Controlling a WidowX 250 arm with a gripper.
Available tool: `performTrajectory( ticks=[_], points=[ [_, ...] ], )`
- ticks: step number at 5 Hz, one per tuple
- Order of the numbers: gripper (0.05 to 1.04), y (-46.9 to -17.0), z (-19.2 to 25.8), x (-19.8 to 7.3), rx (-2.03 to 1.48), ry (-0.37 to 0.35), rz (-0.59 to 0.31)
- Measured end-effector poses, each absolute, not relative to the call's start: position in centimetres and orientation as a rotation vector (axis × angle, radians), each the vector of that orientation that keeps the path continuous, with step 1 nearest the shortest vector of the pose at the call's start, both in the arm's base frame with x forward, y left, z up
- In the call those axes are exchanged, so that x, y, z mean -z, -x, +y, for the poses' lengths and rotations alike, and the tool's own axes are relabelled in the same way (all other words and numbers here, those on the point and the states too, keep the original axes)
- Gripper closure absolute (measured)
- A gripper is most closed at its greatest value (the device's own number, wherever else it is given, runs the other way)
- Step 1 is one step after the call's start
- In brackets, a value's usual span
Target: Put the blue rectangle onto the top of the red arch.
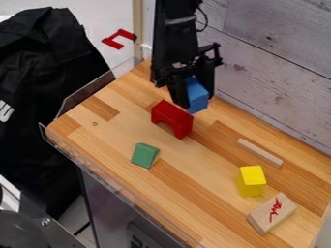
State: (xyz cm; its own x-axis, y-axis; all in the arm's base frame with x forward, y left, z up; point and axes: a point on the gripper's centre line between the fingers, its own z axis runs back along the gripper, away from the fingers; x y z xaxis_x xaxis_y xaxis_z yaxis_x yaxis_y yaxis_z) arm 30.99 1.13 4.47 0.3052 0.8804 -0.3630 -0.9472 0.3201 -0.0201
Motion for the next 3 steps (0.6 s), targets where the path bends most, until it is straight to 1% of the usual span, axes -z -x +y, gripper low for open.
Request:
performTrajectory(
  ticks=[1, 3],
  points=[
    [0.505, -30.7, 2.4, -4.2, -1.264, 0.188, 0.287],
    [0.505, -31.0, 3.5, -2.9, -1.346, 0.127, 0.278]
  ],
)
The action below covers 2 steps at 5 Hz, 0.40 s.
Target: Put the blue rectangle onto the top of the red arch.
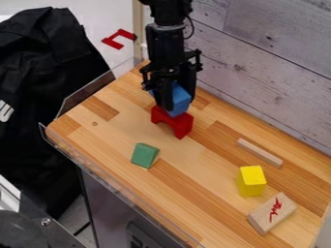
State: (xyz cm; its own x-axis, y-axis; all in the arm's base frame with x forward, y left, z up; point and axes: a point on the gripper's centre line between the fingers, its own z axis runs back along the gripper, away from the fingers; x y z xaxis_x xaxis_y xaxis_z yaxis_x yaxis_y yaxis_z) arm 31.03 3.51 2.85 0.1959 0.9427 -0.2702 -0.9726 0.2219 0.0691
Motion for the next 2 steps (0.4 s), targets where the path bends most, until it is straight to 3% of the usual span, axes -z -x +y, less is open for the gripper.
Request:
performTrajectory(
  ticks=[2],
  points=[
    [0.505, -31.17, 2.6, -1.68, -1.48, 0.162, 0.258]
  ],
)
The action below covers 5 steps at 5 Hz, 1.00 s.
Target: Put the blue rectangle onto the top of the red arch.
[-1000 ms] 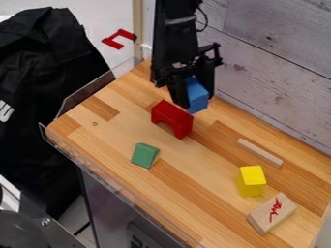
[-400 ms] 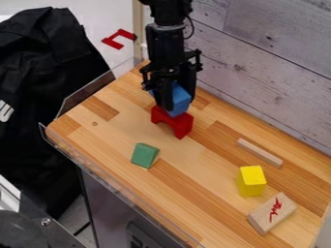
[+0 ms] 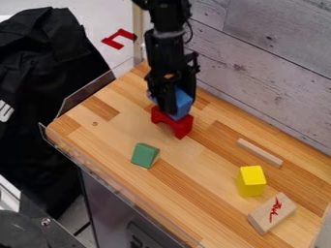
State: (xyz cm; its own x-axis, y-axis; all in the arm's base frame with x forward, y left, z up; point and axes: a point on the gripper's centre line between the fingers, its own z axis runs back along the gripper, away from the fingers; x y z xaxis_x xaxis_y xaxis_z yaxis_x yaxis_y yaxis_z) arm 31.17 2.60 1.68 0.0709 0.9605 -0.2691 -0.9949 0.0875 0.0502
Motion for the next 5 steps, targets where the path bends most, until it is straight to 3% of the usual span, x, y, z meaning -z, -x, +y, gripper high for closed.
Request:
performTrajectory(
  ticks=[2, 5],
  points=[
    [0.505, -31.05, 1.7, -1.1, -1.536, 0.224, 0.279],
    [0.505, -31.59, 2.1, -1.01, -1.536, 0.23, 0.294]
  ],
)
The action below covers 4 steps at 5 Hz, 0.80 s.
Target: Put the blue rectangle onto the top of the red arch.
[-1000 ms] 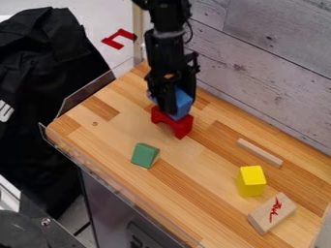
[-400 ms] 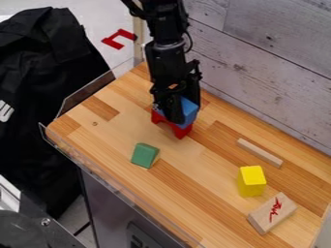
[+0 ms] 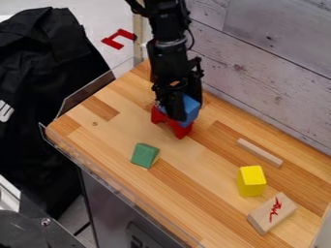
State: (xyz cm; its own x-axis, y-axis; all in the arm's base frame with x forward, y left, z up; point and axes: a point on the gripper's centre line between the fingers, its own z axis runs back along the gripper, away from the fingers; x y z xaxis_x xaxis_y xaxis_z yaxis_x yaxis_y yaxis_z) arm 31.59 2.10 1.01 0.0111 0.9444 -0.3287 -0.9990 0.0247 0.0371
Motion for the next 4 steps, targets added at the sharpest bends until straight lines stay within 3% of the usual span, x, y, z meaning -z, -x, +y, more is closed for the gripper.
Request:
performTrajectory(
  ticks=[4],
  points=[
    [0.506, -32.17, 2.66, -0.34, -1.54, 0.225, 0.317]
  ],
)
